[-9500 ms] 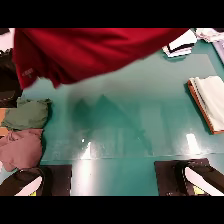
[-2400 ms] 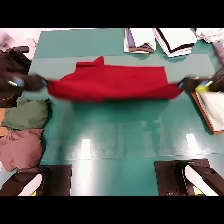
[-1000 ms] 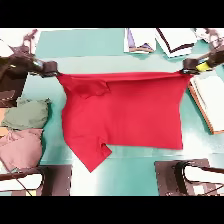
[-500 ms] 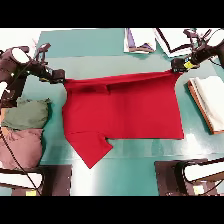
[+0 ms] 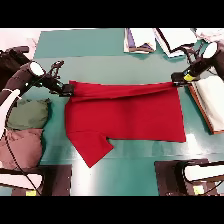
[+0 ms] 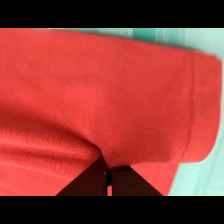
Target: Fold the shirts.
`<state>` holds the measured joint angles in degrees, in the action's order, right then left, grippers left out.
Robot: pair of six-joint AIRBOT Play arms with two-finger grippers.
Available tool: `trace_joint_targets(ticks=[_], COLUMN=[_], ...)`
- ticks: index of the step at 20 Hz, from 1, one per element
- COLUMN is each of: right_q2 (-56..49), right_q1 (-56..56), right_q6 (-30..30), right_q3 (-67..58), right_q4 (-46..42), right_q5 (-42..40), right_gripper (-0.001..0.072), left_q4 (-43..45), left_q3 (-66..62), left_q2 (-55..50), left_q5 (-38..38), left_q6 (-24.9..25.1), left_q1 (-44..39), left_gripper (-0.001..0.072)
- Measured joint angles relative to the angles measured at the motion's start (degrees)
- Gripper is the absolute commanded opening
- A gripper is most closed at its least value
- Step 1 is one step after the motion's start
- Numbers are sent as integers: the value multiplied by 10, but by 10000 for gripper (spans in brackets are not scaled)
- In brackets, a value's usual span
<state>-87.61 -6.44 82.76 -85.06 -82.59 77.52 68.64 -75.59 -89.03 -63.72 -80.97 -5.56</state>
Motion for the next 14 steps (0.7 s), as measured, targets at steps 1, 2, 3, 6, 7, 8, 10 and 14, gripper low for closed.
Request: trace_joint_targets(ticks=[1, 2, 3, 6, 7, 8, 10, 14], right_q2=[8, 14, 20, 34, 41, 53, 87, 175], right_q1=[-1, -1, -2, -4, -7, -11, -16, -20], right_q6=[3, 5, 5, 7, 7, 7, 7, 7], right_q3=[21, 36, 48, 59, 61, 66, 87, 159], right_q4=[0, 0, -4, 1, 1, 1, 3, 5], right_q5=[-9, -17, -22, -26, -22, -17, -8, 0], right_gripper=[90, 318, 400, 400, 399, 399, 399, 399], left_q4=[0, 1, 6, 10, 18, 30, 52, 67], left_q3=[2, 3, 4, 3, 4, 10, 42, 188], left_q2=[0, 0, 1, 10, 19, 35, 80, 207], left_q5=[3, 3, 0, -20, -30, -40, -57, -70], left_q6=[0, 0, -1, -22, -27, -32, -39, -64], left_q1=[-2, -3, -2, 5, 8, 10, 12, 12], left_gripper=[212, 486, 560, 560, 560, 560, 560, 560])
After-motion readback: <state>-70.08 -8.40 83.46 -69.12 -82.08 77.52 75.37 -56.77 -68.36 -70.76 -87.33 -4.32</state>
